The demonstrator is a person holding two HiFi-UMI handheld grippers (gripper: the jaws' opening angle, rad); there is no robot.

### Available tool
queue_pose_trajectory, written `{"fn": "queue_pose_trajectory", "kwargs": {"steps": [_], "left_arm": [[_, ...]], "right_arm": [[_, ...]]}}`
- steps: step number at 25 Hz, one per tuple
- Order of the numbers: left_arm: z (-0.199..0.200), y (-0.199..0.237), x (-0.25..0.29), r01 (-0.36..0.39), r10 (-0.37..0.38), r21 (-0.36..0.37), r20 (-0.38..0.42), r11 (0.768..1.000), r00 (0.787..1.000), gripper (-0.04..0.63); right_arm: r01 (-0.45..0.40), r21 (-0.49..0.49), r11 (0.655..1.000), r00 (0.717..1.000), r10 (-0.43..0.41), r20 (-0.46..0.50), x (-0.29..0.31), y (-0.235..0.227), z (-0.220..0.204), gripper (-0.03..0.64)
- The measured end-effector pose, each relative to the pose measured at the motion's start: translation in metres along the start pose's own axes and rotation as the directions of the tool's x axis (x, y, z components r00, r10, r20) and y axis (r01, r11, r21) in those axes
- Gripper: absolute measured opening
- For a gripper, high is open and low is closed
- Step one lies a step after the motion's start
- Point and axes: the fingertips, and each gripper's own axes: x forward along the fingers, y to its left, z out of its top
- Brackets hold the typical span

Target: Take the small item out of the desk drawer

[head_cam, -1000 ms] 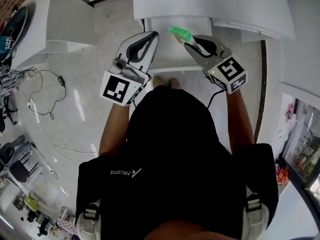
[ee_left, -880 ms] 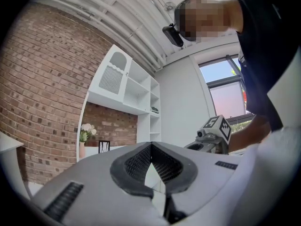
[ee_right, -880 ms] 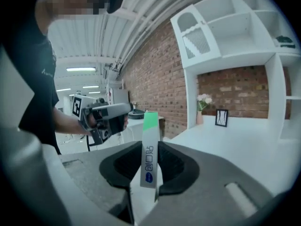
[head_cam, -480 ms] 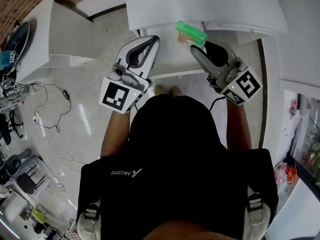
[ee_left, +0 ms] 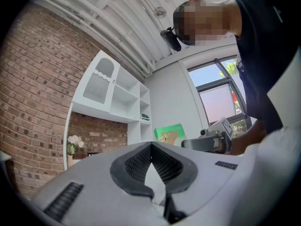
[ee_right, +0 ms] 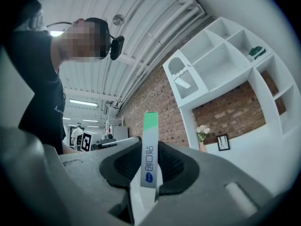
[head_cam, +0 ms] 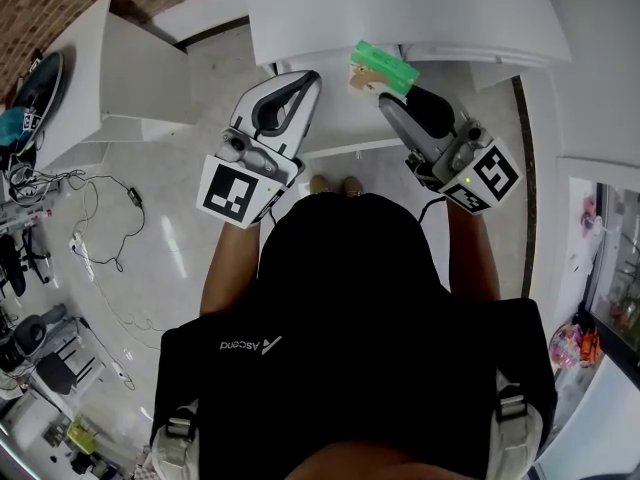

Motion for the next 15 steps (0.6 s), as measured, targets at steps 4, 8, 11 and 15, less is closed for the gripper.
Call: {"fn": "queue_pose_trajectory", "kwargs": {"steps": [4,8,11,15], "left_arm": [[-0.0036,0.0,-0.0004,-0.002,0.002,0.003,-0.018,1.0,1.0,-0.002],[-0.0036,-0.001,0.0,0.005,-0.005,-0.001,-0.02,1.0,1.0,-0.002],[-0.0012,-0.0017,-0.0004,0.011,-0.011,-0.004,-0.013,1.0,1.0,-0.002],[-0.0005,-0.002,-0.0029,0.009,-0.009,-0.008,-0.012,1.0,1.0,-0.002]], "right_arm": [[-0.005,-0.002,1.0,1.0,0.005,0.001,0.0002,0.0012,0.0009,0.095],[-0.004,0.0,1.0,1.0,0.004,-0.002,-0.0001,0.0013,0.0012,0.095],[-0.005,0.008,1.0,1.0,0.005,0.001,0.0003,0.0024,0.0019,0.095],[-0.005,0.012,1.0,1.0,0.005,0.002,0.0002,0.004,0.0025,0.095]]}}
